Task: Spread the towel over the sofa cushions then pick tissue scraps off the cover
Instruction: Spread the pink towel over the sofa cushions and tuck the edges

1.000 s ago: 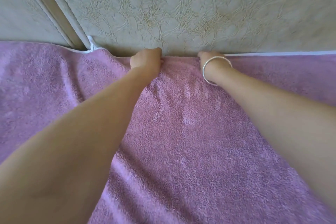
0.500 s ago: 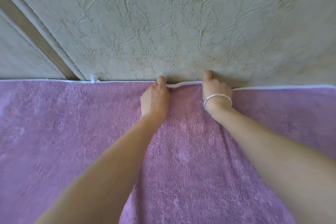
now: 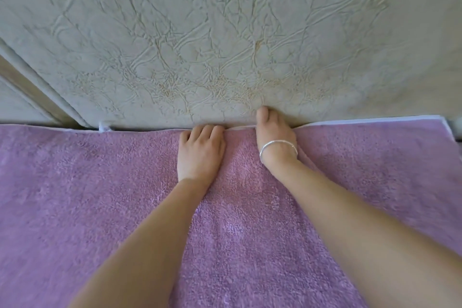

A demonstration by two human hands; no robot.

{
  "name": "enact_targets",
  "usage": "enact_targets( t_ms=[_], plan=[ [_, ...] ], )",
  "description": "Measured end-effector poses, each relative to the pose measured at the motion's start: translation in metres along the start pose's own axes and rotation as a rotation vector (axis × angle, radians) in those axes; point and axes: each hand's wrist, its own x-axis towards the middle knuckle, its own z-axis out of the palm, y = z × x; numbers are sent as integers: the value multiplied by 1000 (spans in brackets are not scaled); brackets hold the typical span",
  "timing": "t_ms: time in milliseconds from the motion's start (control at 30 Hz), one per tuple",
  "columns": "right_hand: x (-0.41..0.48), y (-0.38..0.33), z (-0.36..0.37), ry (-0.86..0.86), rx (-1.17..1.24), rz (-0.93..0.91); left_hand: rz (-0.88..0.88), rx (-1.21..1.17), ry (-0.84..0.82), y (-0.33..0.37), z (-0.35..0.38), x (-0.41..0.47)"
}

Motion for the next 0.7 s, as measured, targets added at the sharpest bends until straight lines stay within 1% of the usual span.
enact_targets(
  t_ms=[33, 100, 167, 200, 267, 333, 367, 433, 533, 633, 700],
  plan=[
    [2, 2, 5, -20, 64, -73, 10, 6, 14, -1, 0, 0],
    [2, 7, -1, -136, 180, -86, 28, 17, 13, -1, -1, -2],
    [-4, 18, -10, -182, 200, -122, 24, 17, -62, 4, -6, -4],
    [-7, 25, -12, -182, 204, -131, -4, 15, -125, 5, -8, -4],
    [-16, 48, -13, -121, 200, -92, -44, 55, -210, 10, -12, -2],
    [-25, 78, -15, -71, 175, -2, -42, 98, -228, 16, -20, -4],
    [-28, 93, -16, -72, 156, 43, -28, 93, -225, 23, -25, -7],
    [-29, 127, -19, -100, 129, 99, 44, 56, -194, 45, -34, -8],
    [-13, 161, -18, -152, 67, 89, 135, 29, -191, 90, -37, 5],
    [4, 182, -13, -237, 87, 8, 145, 29, -280, 143, -31, 34],
    [11, 187, -6, -264, 101, -40, 94, 17, -331, 163, -19, 47]
  ],
)
